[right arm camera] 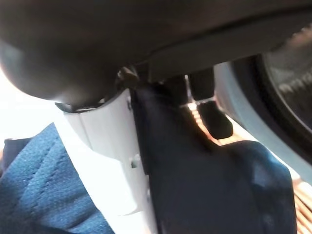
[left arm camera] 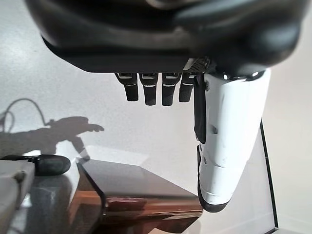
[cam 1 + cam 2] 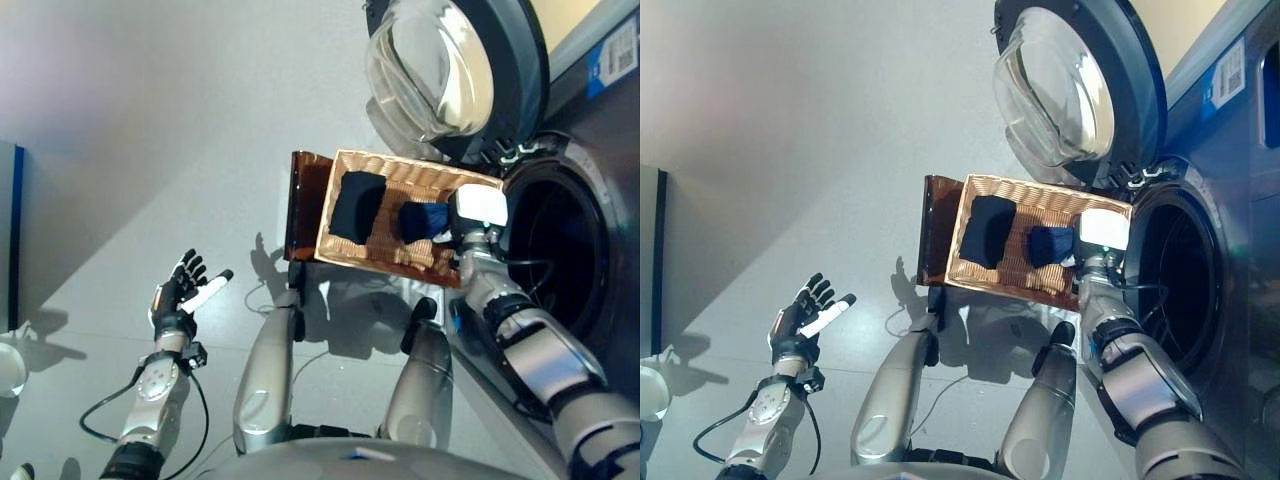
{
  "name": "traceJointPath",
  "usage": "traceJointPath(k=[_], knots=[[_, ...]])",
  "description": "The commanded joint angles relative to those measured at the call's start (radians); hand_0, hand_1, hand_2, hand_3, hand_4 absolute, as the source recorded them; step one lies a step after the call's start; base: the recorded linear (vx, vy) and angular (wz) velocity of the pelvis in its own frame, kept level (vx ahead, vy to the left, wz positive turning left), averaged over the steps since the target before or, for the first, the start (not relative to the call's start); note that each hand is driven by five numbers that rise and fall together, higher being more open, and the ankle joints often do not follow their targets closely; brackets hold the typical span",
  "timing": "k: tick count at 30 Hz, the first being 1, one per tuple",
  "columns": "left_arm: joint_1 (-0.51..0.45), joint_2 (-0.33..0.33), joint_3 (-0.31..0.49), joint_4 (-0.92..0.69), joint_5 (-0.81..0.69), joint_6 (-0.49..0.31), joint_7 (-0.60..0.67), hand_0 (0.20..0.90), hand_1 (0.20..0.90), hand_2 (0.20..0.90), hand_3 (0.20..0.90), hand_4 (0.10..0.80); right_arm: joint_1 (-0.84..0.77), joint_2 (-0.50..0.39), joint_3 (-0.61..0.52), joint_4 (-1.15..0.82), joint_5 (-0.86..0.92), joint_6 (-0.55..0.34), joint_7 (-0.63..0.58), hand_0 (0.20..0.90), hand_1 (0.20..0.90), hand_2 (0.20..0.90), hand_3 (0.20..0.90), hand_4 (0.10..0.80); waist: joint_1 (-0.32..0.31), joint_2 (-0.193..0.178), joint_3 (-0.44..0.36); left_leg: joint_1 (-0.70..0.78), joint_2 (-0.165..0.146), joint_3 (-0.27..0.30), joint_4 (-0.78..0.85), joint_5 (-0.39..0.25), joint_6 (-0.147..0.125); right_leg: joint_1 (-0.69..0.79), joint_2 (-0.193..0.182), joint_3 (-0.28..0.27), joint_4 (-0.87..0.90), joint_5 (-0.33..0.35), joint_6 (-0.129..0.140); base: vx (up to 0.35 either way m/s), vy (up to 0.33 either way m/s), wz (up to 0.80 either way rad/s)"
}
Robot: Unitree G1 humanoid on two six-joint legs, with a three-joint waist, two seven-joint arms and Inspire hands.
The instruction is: Pick up the clothes and place them into the washing machine
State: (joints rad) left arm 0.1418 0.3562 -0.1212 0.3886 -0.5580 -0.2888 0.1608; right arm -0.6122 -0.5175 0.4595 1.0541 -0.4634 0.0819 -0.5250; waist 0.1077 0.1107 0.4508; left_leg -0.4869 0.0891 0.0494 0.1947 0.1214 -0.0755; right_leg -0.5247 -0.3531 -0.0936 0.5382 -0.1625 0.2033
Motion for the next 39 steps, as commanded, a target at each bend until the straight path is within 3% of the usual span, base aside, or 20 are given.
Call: traceJointPath(k=[1, 10, 20, 29, 33, 39], knots=[[0.008, 0.04, 0.09, -0.01, 0.022, -0.069, 0.024, 0.9, 0.9, 0.9, 0.9, 0.8, 0.013, -0.037, -0.065, -0.083, 0.13, -0.108, -0.042, 0.2, 0.2, 0.2, 0.2, 0.3, -0.009, -0.047, -0.05, 0.054, 0.021, -0.026, 0.018, -0.082, -0.047, 0.061, -0.016, -0.011, -0.199, 0.233, -0.011, 0.07, -0.029, 0.0], [-0.005, 0.002, 0.107, 0.031, 0.021, -0.062, 0.037, 0.9, 0.9, 0.9, 0.9, 0.8, 0.141, 0.057, -0.284, -0.118, 0.51, -0.246, -0.026, 0.2, 0.2, 0.2, 0.2, 0.3, -0.036, -0.062, -0.059, 0.116, 0.022, -0.011, -0.004, -0.084, -0.045, 0.127, -0.019, -0.016, -0.274, 0.27, -0.001, 0.042, -0.004, -0.04], [-0.022, -0.021, 0.12, 0.033, 0.013, -0.041, 0.039, 0.9, 0.9, 0.9, 0.9, 0.8, 0.17, 0.159, -0.46, -0.105, 1.058, -0.394, 0.143, 0.2, 0.2, 0.2, 0.2, 0.3, -0.051, -0.058, -0.063, 0.126, 0.023, 0.0, 0.015, -0.1, -0.048, 0.142, -0.026, -0.011, -0.292, 0.274, 0.0, 0.01, 0.004, -0.05], [-0.028, -0.035, 0.091, 0.03, -0.012, -0.02, 0.028, 0.9, 0.9, 0.9, 0.9, 0.8, 0.12, 0.27, -0.64, -0.089, 1.673, -0.51, 0.328, 0.2, 0.2, 0.2, 0.2, 0.3, -0.046, -0.038, -0.056, 0.115, 0.027, 0.001, 0.037, -0.114, -0.053, 0.13, -0.021, 0.002, -0.269, 0.247, -0.005, 0.0, 0.0, 0.0], [-0.029, -0.044, 0.082, 0.027, -0.028, -0.017, 0.023, 0.9, 0.9, 0.9, 0.9, 0.8, 0.107, 0.28, -0.682, -0.095, 1.769, -0.54, 0.341, 0.2, 0.2, 0.2, 0.2, 0.3, -0.048, -0.033, -0.054, 0.107, 0.028, 0.001, 0.043, -0.11, -0.054, 0.121, -0.022, 0.004, -0.266, 0.251, -0.006, 0.0, 0.0, 0.0], [-0.02, -0.027, 0.078, -0.004, -0.034, -0.018, 0.029, 0.9, 0.9, 0.9, 0.9, 0.8, 0.077, 0.259, -0.71, -0.09, 1.79, -0.558, 0.311, 0.2, 0.2, 0.2, 0.2, 0.3, -0.051, -0.028, -0.029, 0.053, 0.042, -0.01, 0.2, -0.179, -0.057, 0.065, -0.013, 0.034, -0.104, 0.164, -0.021, -0.028, -0.019, 0.02]])
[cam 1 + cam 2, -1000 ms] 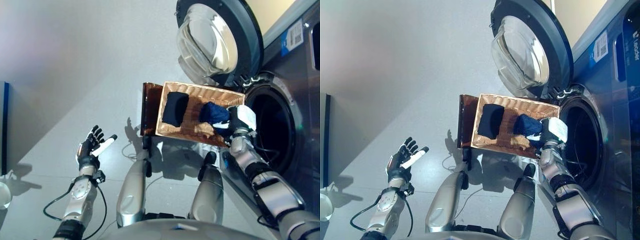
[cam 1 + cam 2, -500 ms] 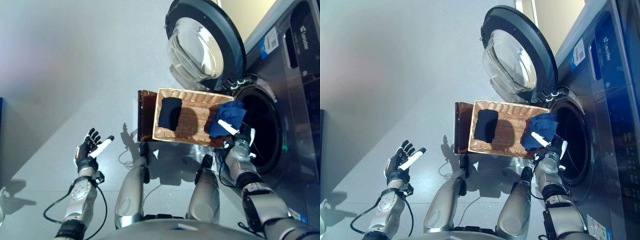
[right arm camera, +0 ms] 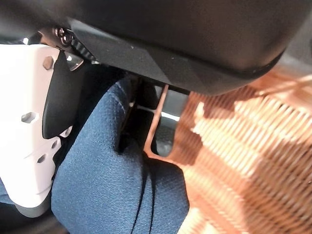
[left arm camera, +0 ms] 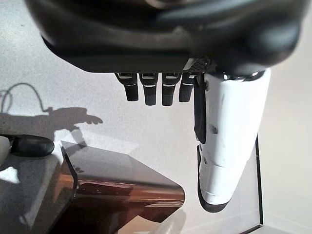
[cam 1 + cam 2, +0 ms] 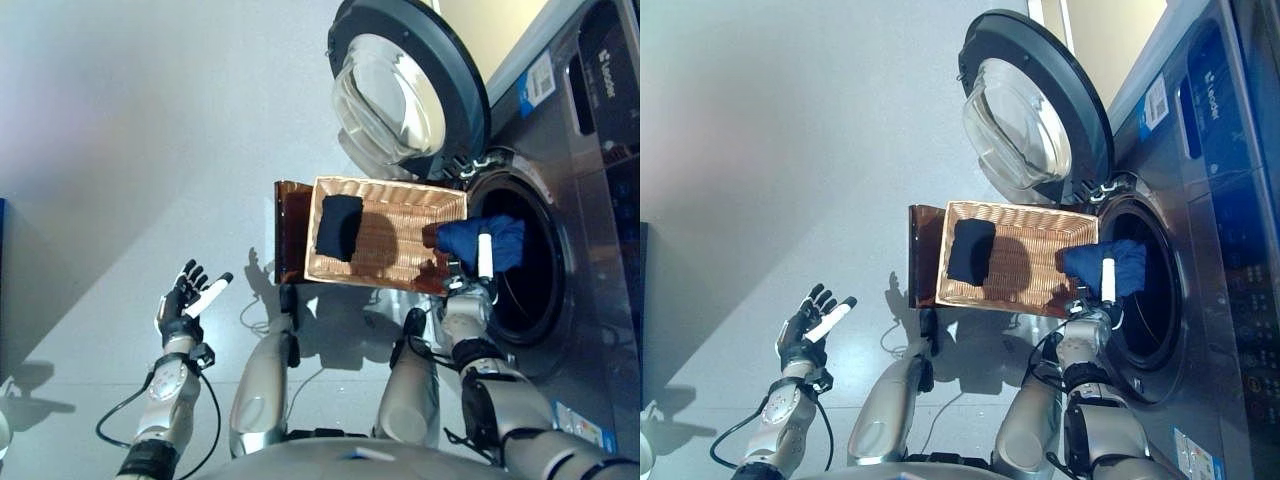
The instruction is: Pick up the clothes and place them into the washing machine
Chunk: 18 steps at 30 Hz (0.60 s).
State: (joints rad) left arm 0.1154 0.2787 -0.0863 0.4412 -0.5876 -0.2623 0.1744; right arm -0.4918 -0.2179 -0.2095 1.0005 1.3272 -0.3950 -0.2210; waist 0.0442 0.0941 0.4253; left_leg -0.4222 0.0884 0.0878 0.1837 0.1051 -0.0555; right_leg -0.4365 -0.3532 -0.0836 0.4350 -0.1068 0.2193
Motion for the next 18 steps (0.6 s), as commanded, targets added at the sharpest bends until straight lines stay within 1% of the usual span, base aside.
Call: traceJointPath(k=[1, 4, 9, 14, 18], knots=[[0.008, 0.05, 0.047, -0.058, -0.003, -0.044, 0.018, 0.9, 0.9, 0.9, 0.9, 0.8, -0.049, -0.044, -0.048, -0.038, 0.001, -0.084, 0.001, 0.2, 0.2, 0.2, 0.2, 0.3, 0.013, -0.01, 0.001, -0.021, 0.047, -0.05, 0.239, -0.176, -0.078, -0.032, -0.013, 0.026, 0.032, 0.091, -0.04, -0.01, -0.023, 0.04], [0.013, 0.054, 0.057, -0.056, -0.013, -0.04, 0.025, 0.9, 0.9, 0.9, 0.9, 0.8, -0.07, -0.053, -0.073, -0.043, 0.029, -0.103, -0.007, 0.2, 0.2, 0.2, 0.2, 0.3, 0.014, -0.007, 0.011, -0.041, 0.057, -0.055, 0.293, -0.199, -0.081, -0.06, -0.013, 0.037, 0.101, 0.062, -0.046, 0.0, 0.0, 0.0], [0.039, 0.067, 0.048, -0.059, -0.015, -0.035, 0.022, 0.9, 0.9, 0.9, 0.9, 0.8, -0.089, -0.061, -0.127, -0.049, 0.062, -0.144, -0.037, 0.2, 0.2, 0.2, 0.2, 0.3, 0.013, -0.002, 0.009, -0.06, 0.059, -0.057, 0.342, -0.225, -0.076, -0.089, -0.006, 0.056, 0.159, 0.026, -0.058, 0.005, -0.003, -0.02], [0.046, 0.073, 0.043, -0.058, -0.021, -0.033, 0.028, 0.9, 0.9, 0.9, 0.9, 0.8, -0.109, -0.072, -0.166, -0.04, 0.073, -0.18, -0.074, 0.2, 0.2, 0.2, 0.2, 0.3, 0.011, 0.003, 0.009, -0.076, 0.061, -0.061, 0.379, -0.248, -0.071, -0.121, -0.003, 0.071, 0.207, 0.004, -0.063, 0.003, -0.001, -0.01], [0.05, 0.075, 0.038, -0.058, -0.023, -0.034, 0.027, 0.9, 0.9, 0.9, 0.9, 0.8, -0.121, -0.082, -0.19, -0.008, 0.079, -0.191, -0.092, 0.2, 0.2, 0.2, 0.2, 0.3, 0.012, 0.007, 0.004, -0.077, 0.059, -0.06, 0.38, -0.255, -0.069, -0.128, -0.001, 0.076, 0.211, 0.003, -0.062, 0.009, -0.002, -0.02]])
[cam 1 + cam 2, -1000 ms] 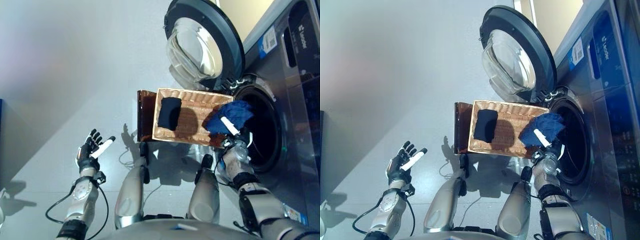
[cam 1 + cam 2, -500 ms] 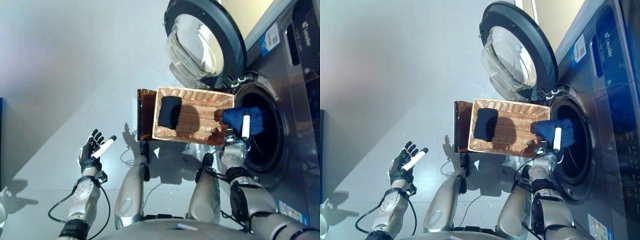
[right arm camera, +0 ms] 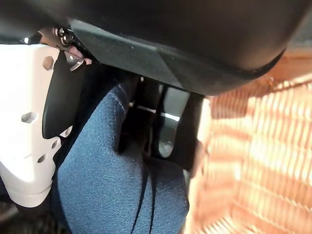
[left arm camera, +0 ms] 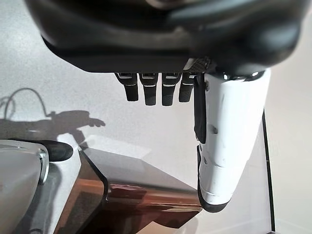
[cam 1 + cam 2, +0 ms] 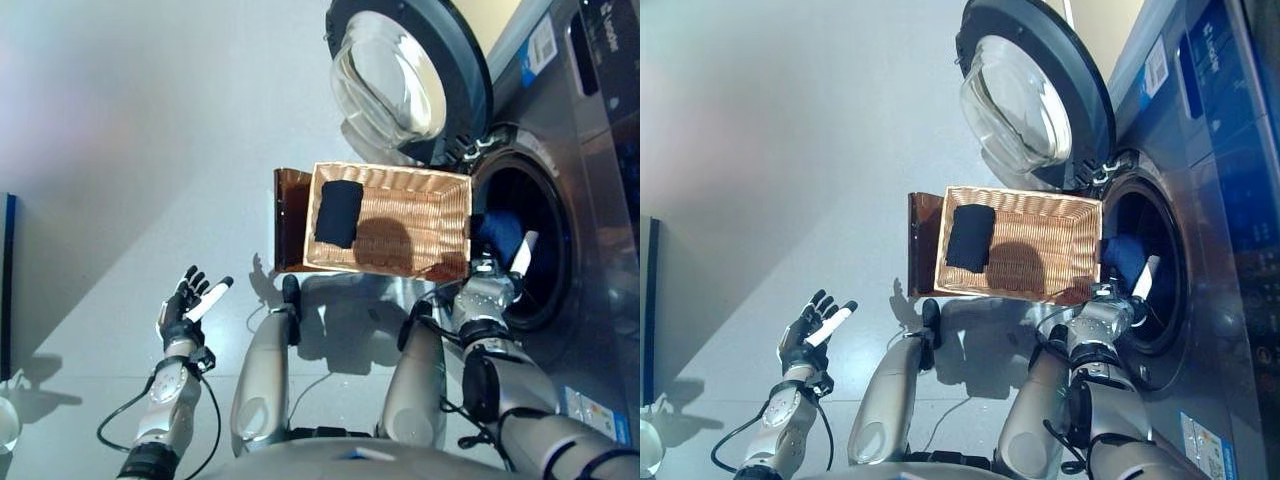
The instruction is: Pick up the clothes and place them into the washing machine
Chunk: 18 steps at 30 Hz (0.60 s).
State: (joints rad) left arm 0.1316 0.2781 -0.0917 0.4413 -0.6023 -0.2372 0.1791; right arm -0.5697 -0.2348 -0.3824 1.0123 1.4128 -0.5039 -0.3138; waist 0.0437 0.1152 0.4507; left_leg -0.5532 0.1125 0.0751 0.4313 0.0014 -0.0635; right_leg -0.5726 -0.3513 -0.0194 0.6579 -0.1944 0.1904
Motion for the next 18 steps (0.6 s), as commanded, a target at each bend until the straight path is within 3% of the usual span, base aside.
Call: traceJointPath(k=[1, 10, 18], knots=[[0.035, 0.078, 0.042, -0.052, -0.007, -0.06, 0.02, 0.9, 0.9, 0.9, 0.9, 0.8, -0.052, -0.079, -0.025, -0.006, -0.014, -0.082, -0.012, 0.2, 0.2, 0.2, 0.2, 0.3, 0.014, -0.013, -0.024, 0.054, 0.032, -0.047, 0.129, -0.151, -0.061, 0.007, -0.004, 0.011, -0.016, 0.091, -0.032, 0.024, -0.003, -0.04], [0.046, 0.116, 0.003, -0.108, -0.011, -0.074, 0.005, 0.9, 0.9, 0.9, 0.9, 0.8, -0.199, -0.228, -0.001, 0.043, -0.053, -0.076, -0.066, 0.2, 0.2, 0.2, 0.2, 0.3, 0.026, 0.006, -0.03, 0.014, 0.011, -0.037, 0.108, -0.14, -0.046, -0.046, -0.01, 0.028, -0.025, 0.109, -0.026, 0.0, 0.0, 0.0], [0.044, 0.12, -0.003, -0.103, -0.014, -0.074, 0.011, 0.9, 0.9, 0.9, 0.9, 0.8, -0.244, -0.295, -0.036, 0.08, -0.014, -0.119, -0.107, 0.2, 0.2, 0.2, 0.2, 0.3, 0.029, 0.013, -0.045, -0.004, 0.005, -0.032, 0.093, -0.13, -0.046, -0.065, -0.014, 0.031, -0.022, 0.111, -0.026, 0.0, 0.0, 0.0]])
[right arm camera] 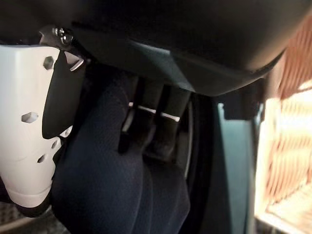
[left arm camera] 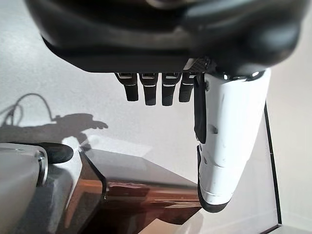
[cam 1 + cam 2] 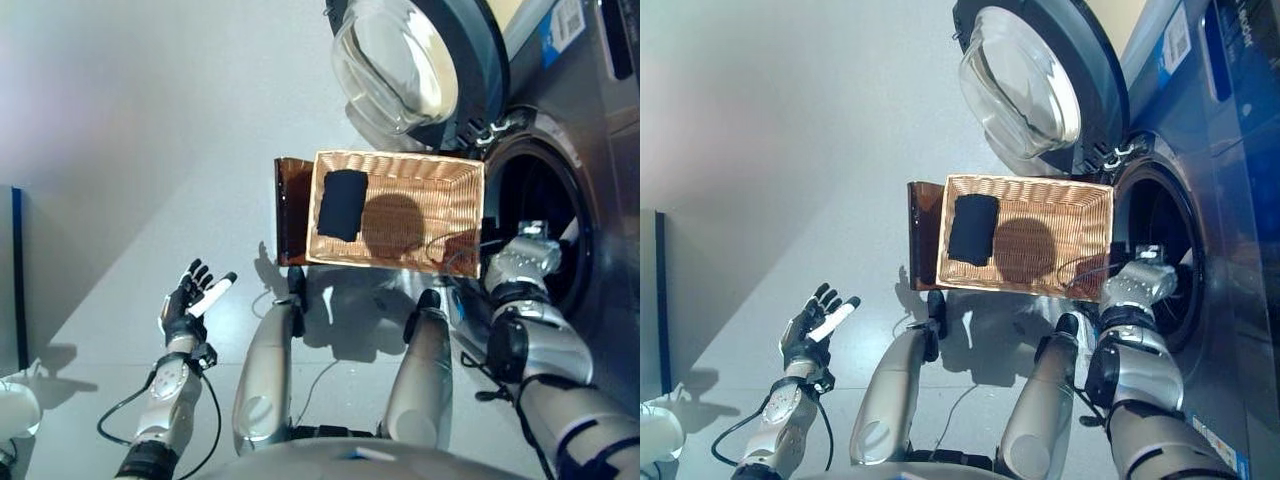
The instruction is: Pick up the clothes and place them into the washing machine
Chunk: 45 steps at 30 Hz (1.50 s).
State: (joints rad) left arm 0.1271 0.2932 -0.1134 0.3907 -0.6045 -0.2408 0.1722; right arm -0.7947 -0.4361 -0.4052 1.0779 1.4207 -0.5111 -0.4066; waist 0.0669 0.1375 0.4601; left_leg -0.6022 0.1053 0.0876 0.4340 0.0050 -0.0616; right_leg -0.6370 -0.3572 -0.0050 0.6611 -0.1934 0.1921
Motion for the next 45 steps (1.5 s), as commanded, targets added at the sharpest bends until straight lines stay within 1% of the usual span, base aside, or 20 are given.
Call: traceJointPath(k=[1, 7, 12, 15, 19, 24, 30, 31, 32, 33, 40, 45], knots=[[0.05, 0.106, 0.021, -0.06, -0.014, -0.069, 0.018, 0.9, 0.9, 0.9, 0.9, 0.8, -0.02, -0.103, -0.026, 0.027, -0.014, -0.113, -0.022, 0.2, 0.2, 0.2, 0.2, 0.3, 0.004, -0.007, -0.056, 0.041, 0.01, -0.045, 0.093, -0.133, -0.049, -0.004, -0.009, 0.018, -0.023, 0.112, -0.028, 0.0, 0.0, 0.0], [0.051, 0.106, 0.034, -0.029, -0.006, -0.057, 0.029, 0.9, 0.9, 0.9, 0.9, 0.8, 0.008, -0.121, -0.07, 0.069, -0.004, -0.119, -0.073, 0.2, 0.2, 0.2, 0.2, 0.3, -0.002, 0.0, -0.07, 0.035, 0.012, -0.041, 0.098, -0.136, -0.05, -0.012, -0.009, 0.024, -0.018, 0.11, -0.029, 0.0, 0.0, 0.0], [0.064, 0.111, 0.041, -0.041, -0.011, -0.057, 0.022, 0.9, 0.9, 0.9, 0.9, 0.8, 0.023, -0.142, -0.085, 0.066, -0.005, -0.115, -0.073, 0.2, 0.2, 0.2, 0.2, 0.3, -0.002, 0.006, -0.074, 0.032, 0.01, -0.038, 0.1, -0.139, -0.05, -0.013, -0.007, 0.026, -0.022, 0.114, -0.027, 0.0, 0.0, 0.0], [0.07, 0.115, 0.041, -0.038, -0.01, -0.054, 0.019, 0.9, 0.9, 0.9, 0.9, 0.8, 0.026, -0.146, -0.1, 0.066, 0.016, -0.13, -0.071, 0.2, 0.2, 0.2, 0.2, 0.3, -0.001, 0.012, -0.075, 0.028, 0.009, -0.038, 0.103, -0.139, -0.048, -0.017, -0.008, 0.028, -0.024, 0.118, -0.024, 0.0, 0.0, 0.0], [0.07, 0.114, 0.038, -0.031, -0.015, -0.051, 0.016, 0.9, 0.9, 0.9, 0.9, 0.8, 0.028, -0.154, -0.136, 0.057, 0.064, -0.176, -0.07, 0.2, 0.2, 0.2, 0.2, 0.3, -0.009, 0.022, -0.083, 0.027, 0.002, -0.035, 0.1, -0.14, -0.046, -0.018, -0.008, 0.035, -0.03, 0.124, -0.019, 0.0, 0.0, 0.0], [0.069, 0.115, 0.032, -0.025, -0.017, -0.052, 0.015, 0.9, 0.9, 0.9, 0.9, 0.8, 0.031, -0.166, -0.147, 0.053, 0.057, -0.187, -0.091, 0.2, 0.2, 0.2, 0.2, 0.3, -0.014, 0.029, -0.088, 0.03, 0.001, -0.034, 0.095, -0.139, -0.045, -0.017, -0.01, 0.038, -0.035, 0.125, -0.017, 0.0, 0.0, 0.0], [0.072, 0.117, 0.031, -0.021, -0.018, -0.054, 0.01, 0.9, 0.9, 0.9, 0.9, 0.8, 0.032, -0.164, -0.118, 0.041, 0.032, -0.161, -0.08, 0.2, 0.2, 0.2, 0.2, 0.3, -0.012, 0.028, -0.096, 0.038, 0.002, -0.027, 0.089, -0.139, -0.044, -0.01, -0.009, 0.038, -0.043, 0.127, -0.017, 0.0, 0.0, 0.0], [0.071, 0.119, 0.029, -0.024, -0.017, -0.056, 0.007, 0.9, 0.9, 0.9, 0.9, 0.8, 0.032, -0.161, -0.11, 0.031, 0.032, -0.155, -0.062, 0.277, 0.277, 0.277, 0.277, 0.355, -0.012, 0.027, -0.095, 0.038, 0.002, -0.027, 0.088, -0.139, -0.044, -0.01, -0.009, 0.038, -0.044, 0.129, -0.016, 0.0, 0.0, 0.0], [0.072, 0.121, 0.03, -0.027, -0.016, -0.058, 0.003, 0.9, 0.9, 0.9, 0.9, 0.8, 0.035, -0.163, -0.101, 0.022, 0.028, -0.146, -0.045, 0.645, 0.645, 0.645, 0.645, 0.618, -0.012, 0.025, -0.095, 0.038, 0.004, -0.026, 0.089, -0.138, -0.046, -0.008, -0.01, 0.038, -0.045, 0.13, -0.016, 0.0, 0.0, 0.0], [0.072, 0.121, 0.03, -0.027, -0.017, -0.058, 0.003, 0.9, 0.9, 0.9, 0.9, 0.8, 0.035, -0.162, -0.1, 0.023, 0.029, -0.146, -0.043, 0.9, 0.9, 0.9, 0.9, 0.8, -0.012, 0.026, -0.095, 0.038, 0.004, -0.027, 0.09, -0.137, -0.046, -0.008, -0.01, 0.038, -0.045, 0.13, -0.016, 0.0, 0.0, 0.0], [0.067, 0.122, 0.044, -0.017, -0.016, -0.059, -0.001, 0.9, 0.9, 0.9, 0.9, 0.8, 0.048, -0.164, -0.096, 0.03, 0.024, -0.138, -0.03, 0.9, 0.9, 0.9, 0.9, 0.8, -0.014, 0.022, -0.096, 0.041, 0.006, -0.031, 0.087, -0.132, -0.048, 0.003, -0.007, 0.034, -0.048, 0.129, -0.017, 0.0, 0.0, 0.0], [0.066, 0.116, 0.046, -0.02, -0.021, -0.062, -0.004, 0.9, 0.9, 0.9, 0.9, 0.8, 0.065, -0.147, -0.091, 0.027, 0.018, -0.13, -0.023, 0.9, 0.9, 0.9, 0.9, 0.8, -0.012, 0.016, -0.094, 0.047, 0.005, -0.035, 0.084, -0.127, -0.05, 0.021, -0.008, 0.024, -0.059, 0.134, -0.016, 0.0, 0.0, 0.0]])
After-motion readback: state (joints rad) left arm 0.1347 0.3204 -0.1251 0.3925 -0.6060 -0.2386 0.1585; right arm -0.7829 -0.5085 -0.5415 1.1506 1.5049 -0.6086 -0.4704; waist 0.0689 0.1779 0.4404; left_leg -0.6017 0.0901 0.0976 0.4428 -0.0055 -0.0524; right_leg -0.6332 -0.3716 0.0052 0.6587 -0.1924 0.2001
